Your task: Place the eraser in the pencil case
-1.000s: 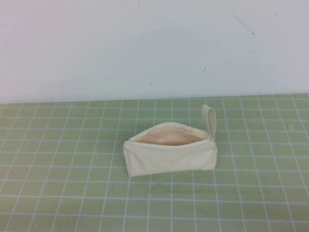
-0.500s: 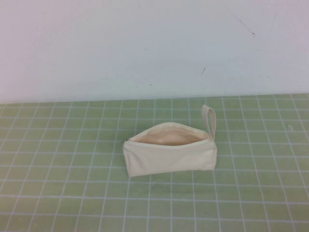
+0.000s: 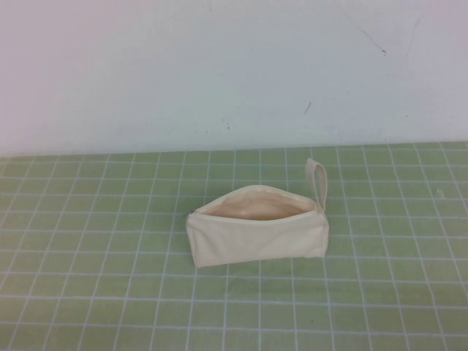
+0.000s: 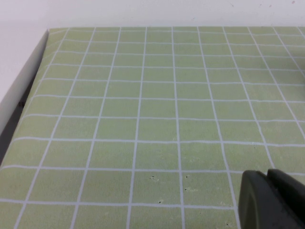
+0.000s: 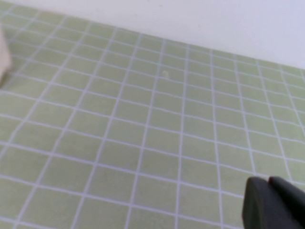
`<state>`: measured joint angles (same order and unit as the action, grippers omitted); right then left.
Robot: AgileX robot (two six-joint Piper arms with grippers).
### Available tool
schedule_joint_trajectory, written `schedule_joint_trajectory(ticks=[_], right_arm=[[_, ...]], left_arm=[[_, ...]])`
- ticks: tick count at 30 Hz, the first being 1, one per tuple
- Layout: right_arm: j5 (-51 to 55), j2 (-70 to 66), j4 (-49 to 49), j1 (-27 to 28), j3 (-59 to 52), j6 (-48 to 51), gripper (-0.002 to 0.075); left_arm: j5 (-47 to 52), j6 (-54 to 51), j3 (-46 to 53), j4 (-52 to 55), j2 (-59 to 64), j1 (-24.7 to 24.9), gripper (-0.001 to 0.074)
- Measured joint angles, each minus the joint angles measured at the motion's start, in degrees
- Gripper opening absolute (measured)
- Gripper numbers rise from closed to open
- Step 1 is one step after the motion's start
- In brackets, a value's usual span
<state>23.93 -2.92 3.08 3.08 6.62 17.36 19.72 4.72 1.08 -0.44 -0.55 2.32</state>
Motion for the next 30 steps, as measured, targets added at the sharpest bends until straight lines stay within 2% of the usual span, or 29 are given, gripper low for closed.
schedule_joint_trajectory(ticks=[7,30], right_arm=[[-2.57,3.45,0.22,2.18,-7.58,0.13,0.0000],[-2.72,3.54,0.33,2.18,-7.69,-1.24,-0.0001]], left_arm=[[0.00,0.00,0.00,0.00,0.00,0.00,-0.0001],[0.00,-0.11,0.00,0.00,0.00,0.00,-0.0001]])
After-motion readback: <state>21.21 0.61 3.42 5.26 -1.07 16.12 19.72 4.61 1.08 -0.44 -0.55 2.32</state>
